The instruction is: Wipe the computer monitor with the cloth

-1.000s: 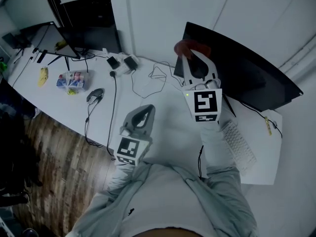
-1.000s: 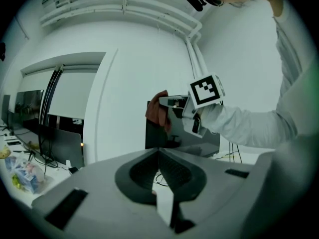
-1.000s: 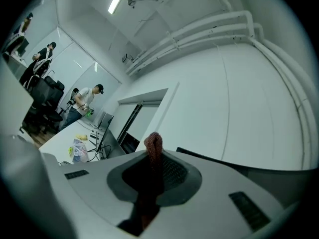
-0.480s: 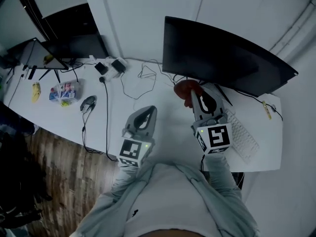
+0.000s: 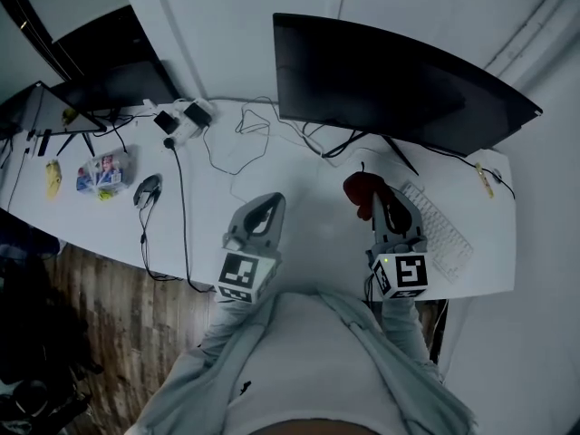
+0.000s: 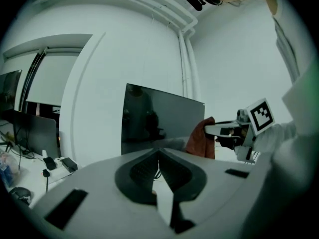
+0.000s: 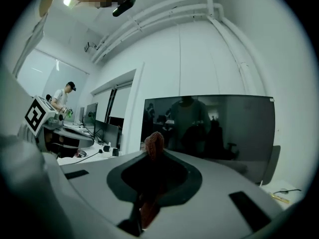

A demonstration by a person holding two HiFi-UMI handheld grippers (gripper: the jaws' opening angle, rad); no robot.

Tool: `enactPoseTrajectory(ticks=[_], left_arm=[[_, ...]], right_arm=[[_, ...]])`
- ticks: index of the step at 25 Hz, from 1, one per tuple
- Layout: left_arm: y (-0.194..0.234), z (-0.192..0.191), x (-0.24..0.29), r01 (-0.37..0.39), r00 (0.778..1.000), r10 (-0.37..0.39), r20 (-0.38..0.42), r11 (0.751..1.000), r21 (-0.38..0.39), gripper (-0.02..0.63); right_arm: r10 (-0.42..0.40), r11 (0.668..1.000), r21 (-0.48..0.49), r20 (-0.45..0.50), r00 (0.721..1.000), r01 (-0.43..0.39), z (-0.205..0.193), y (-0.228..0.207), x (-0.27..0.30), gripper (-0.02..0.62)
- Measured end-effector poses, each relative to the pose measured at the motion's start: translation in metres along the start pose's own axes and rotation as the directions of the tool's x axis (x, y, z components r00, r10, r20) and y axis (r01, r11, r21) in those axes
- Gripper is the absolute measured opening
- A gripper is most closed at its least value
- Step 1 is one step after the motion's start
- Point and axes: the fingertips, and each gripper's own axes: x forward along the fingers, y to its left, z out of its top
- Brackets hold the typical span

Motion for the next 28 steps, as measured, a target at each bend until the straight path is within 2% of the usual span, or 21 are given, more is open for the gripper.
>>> enactPoseTrajectory(ticks=[11, 28], left_arm=[[0.006, -0.023, -0.003, -0.017, 0.999, 0.017, -0.04, 1.0, -0.011, 0.021], [0.017, -0.033, -0.009, -0.038, 0.998, 0.037, -0.047, 0.999, -0.022, 0.021]], right_arm=[[-0.046, 0.998, 0.033, -0.045, 0.998, 0.047, -0.039, -0.006, -0.023, 0.04], [-0.014, 0.998, 0.056, -0.053, 0.998, 0.017, -0.041, 0.001, -0.017, 0.04]])
